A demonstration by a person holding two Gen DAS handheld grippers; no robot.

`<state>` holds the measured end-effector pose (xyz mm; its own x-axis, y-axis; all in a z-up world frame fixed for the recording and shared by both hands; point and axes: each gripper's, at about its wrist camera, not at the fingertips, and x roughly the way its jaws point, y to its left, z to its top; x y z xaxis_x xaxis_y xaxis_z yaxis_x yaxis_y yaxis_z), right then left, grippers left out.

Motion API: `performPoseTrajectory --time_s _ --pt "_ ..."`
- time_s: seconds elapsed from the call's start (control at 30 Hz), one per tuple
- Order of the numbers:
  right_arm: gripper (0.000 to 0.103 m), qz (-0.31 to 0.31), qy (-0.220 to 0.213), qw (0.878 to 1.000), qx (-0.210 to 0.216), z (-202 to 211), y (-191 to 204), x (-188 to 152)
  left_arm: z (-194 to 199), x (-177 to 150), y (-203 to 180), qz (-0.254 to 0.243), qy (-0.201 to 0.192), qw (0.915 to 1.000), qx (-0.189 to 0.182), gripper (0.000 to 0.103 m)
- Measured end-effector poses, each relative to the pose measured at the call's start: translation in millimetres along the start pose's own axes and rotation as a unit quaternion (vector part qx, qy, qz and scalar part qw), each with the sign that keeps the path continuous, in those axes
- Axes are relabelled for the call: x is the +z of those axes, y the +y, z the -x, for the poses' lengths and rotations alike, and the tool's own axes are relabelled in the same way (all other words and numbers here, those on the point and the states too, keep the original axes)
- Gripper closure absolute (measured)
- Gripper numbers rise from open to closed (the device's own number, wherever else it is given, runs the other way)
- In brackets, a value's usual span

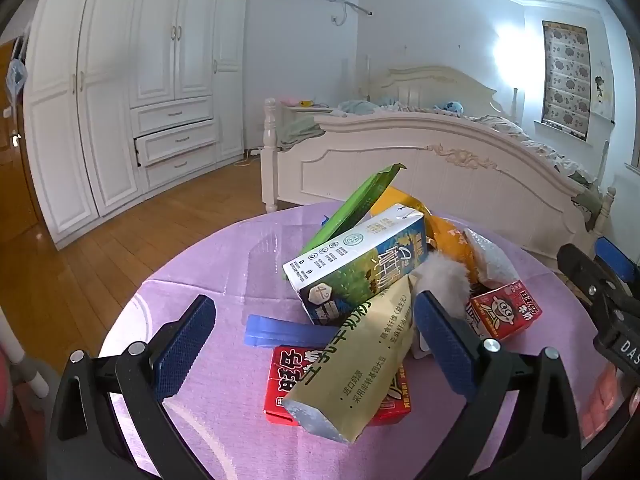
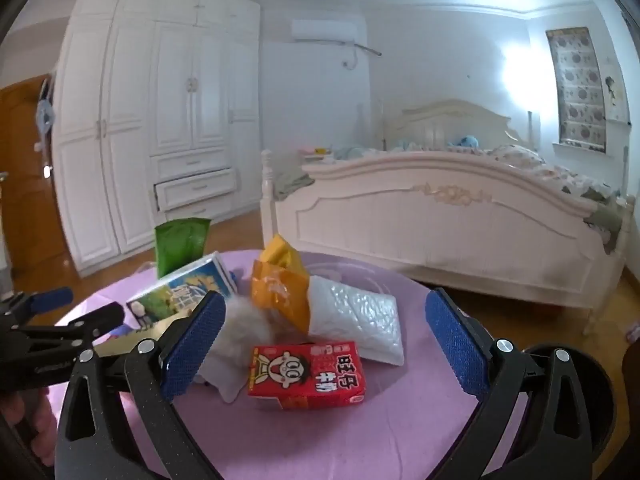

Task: Collect trash
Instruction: 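Move both open grippers toward the trash pile on the table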

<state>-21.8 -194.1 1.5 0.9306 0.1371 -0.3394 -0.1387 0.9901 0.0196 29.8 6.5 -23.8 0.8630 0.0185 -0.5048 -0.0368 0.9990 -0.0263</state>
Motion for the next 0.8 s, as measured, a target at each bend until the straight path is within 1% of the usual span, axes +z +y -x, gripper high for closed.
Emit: performPoseTrajectory --time_s 0.13,0.17,0.27,0.33,0.57,0.8 --pt "0.004 -0.015 0.015 1.000 -0.001 -4 -6 -4 1 0 2 0.004 -0.001 1.0000 -0.001 0.005" --pt "0.004 -0.016 0.010 1.000 -0.001 -8 -5 -4 1 0 2 0.005 -0.001 1.0000 -0.001 0.005" --pt "0.004 -0.014 0.015 1.000 0.001 -9 -5 -1 1 0 3 0.007 0.000 1.0000 -0.002 0.005" --pt "0.004 -0.013 0.019 1.000 -0.001 -15 -3 -6 0 0 4 0.009 0.001 1.0000 -0.002 0.005" --pt "0.004 -0.019 0.018 1.000 0.004 -16 -4 -6 1 -1 6 0.011 0.002 0.9999 -0.001 0.005" --pt "0.004 -0.040 0.038 0.998 0.009 -17 -13 -5 0 0 2 0.006 0.006 1.0000 0.004 0.005"
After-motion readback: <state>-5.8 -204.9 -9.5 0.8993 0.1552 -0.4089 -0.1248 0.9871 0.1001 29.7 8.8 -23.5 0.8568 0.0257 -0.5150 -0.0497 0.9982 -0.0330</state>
